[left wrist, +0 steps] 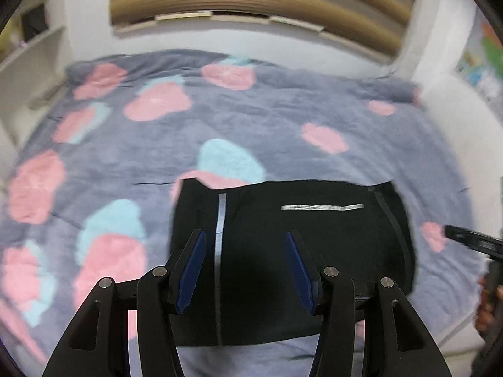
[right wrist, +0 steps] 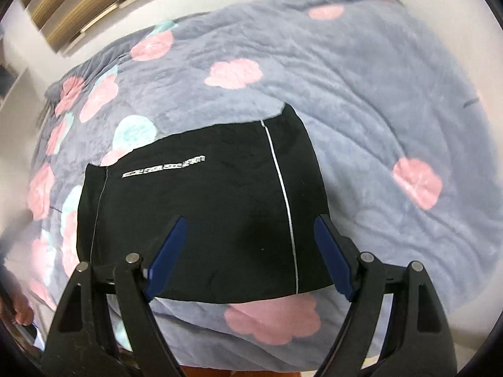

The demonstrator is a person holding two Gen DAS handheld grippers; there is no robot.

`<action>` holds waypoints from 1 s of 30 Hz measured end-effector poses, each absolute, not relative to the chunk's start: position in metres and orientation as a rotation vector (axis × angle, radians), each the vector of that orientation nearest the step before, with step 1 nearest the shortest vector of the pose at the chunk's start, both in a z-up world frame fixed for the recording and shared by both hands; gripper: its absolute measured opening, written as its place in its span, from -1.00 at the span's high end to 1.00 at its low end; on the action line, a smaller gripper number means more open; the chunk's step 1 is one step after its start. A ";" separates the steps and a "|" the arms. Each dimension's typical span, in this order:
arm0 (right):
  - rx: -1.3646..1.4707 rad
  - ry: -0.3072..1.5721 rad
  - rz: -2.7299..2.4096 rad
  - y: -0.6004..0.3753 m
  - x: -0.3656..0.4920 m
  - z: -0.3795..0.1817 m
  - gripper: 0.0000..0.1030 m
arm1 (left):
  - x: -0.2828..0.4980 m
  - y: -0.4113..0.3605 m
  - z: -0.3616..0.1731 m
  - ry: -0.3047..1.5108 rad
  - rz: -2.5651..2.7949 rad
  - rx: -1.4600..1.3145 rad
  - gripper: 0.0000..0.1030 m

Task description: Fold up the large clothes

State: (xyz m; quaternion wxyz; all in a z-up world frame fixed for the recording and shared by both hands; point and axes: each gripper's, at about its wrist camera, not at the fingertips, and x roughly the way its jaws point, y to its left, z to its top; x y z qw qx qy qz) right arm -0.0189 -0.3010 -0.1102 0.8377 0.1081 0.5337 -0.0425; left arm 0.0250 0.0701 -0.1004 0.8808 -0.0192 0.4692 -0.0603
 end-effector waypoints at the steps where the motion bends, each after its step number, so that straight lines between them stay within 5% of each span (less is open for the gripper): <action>1: 0.218 1.123 -0.083 -0.295 -0.020 -0.105 -0.57 | 0.024 0.065 -0.099 1.003 -0.084 -0.026 -0.06; 30: 0.122 1.054 -0.028 -0.210 -0.056 -0.070 -0.59 | -0.033 -0.015 -0.056 0.986 -0.036 0.067 -0.06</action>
